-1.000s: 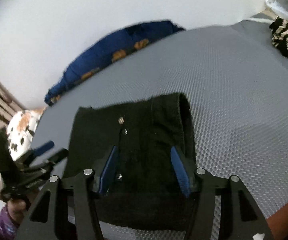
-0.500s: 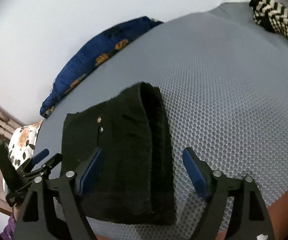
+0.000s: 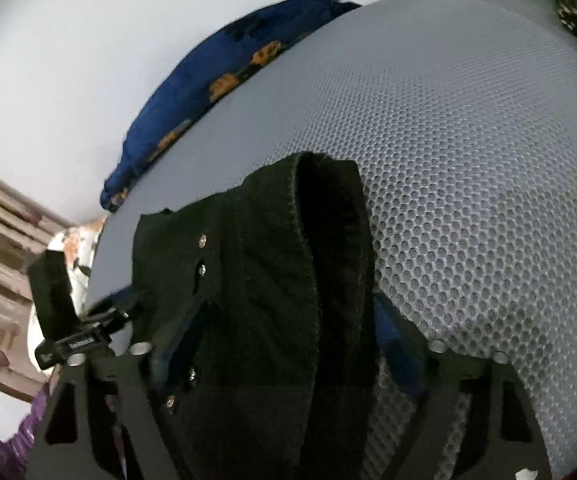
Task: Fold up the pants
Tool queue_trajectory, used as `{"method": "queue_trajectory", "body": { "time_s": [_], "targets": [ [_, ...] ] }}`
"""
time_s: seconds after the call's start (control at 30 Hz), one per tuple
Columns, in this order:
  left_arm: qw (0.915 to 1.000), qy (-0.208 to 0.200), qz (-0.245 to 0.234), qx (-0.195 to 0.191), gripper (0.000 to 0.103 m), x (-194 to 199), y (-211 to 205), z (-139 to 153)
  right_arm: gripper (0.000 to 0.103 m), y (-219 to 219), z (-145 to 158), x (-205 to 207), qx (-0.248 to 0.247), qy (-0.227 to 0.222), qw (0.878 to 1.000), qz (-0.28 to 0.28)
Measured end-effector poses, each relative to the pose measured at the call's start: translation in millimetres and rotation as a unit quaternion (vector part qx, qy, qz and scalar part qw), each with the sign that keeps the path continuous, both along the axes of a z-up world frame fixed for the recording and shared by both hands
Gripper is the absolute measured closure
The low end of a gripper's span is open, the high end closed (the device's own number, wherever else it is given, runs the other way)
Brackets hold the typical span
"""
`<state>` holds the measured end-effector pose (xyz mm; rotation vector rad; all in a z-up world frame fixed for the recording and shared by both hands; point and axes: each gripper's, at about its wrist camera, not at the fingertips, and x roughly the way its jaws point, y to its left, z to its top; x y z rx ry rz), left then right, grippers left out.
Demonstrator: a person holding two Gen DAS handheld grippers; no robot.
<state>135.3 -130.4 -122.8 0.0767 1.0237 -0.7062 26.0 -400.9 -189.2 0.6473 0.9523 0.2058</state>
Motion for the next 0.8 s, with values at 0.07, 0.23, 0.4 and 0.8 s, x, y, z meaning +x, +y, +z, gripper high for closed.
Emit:
{"method": "queue_trajectory", "body": {
  "time_s": [0.07,0.23,0.4,0.8],
  "targets": [
    [0.9997,-0.019,-0.015,-0.001,0.033,-7,-8,4,0.063,-3,-4,-1,0.039,0.0,0.999,0.006],
    [0.9967,0.012,0.014,-0.079,0.074,2,19,7,0.073,-10,-6,-8,0.081,-0.004,0.997,-0.009],
    [0.9957,-0.014,0.015,-0.09,0.083,-9,23,24,0.079,-14,3,-15,0.115,-0.009,0.993,-0.03],
    [0.9867,-0.038,0.088,-0.131,0.089,19,98,63,0.081,35,39,35,0.156,-0.034,0.987,0.013]
  ]
}}
